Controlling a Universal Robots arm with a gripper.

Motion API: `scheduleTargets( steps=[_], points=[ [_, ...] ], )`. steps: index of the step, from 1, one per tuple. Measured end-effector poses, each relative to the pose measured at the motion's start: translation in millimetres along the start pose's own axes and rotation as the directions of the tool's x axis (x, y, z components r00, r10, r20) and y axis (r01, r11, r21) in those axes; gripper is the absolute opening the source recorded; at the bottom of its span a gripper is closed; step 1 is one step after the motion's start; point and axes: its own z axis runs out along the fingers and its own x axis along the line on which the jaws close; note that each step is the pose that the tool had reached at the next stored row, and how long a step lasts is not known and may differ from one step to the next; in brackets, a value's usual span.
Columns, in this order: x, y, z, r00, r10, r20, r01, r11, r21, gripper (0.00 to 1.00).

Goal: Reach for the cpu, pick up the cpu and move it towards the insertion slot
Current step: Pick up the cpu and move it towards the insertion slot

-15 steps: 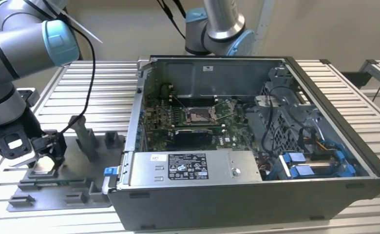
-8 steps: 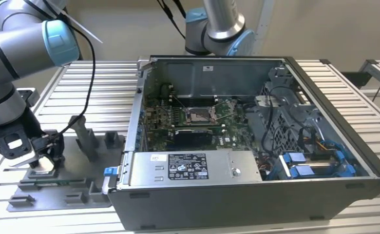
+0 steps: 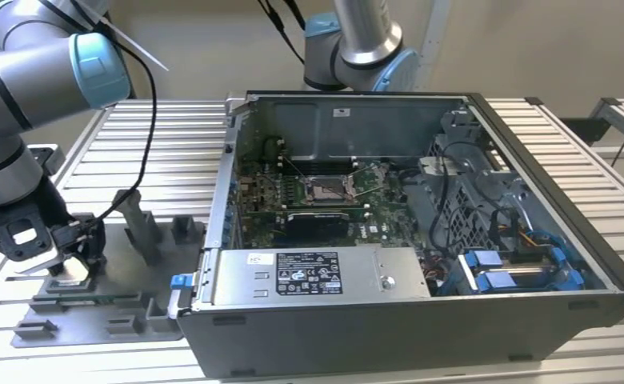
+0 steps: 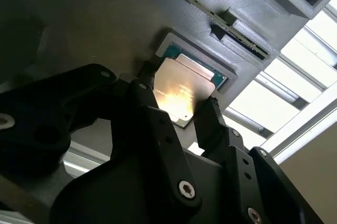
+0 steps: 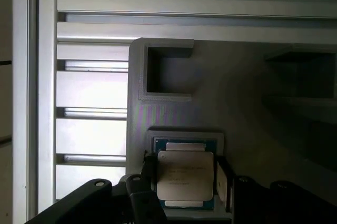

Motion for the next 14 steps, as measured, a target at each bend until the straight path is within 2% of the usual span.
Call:
scheduleTargets(
  steps=[3, 14],
  points=[
    [-0.1, 0.1, -1.4, 1.0000, 0.000, 0.0005, 0.000, 1.0000, -0.0003, 0.00],
    [-0.1, 0.6, -20.2, 1.0000, 0.000, 0.0000, 0.000, 1.0000, 0.0000, 0.00]
  ],
)
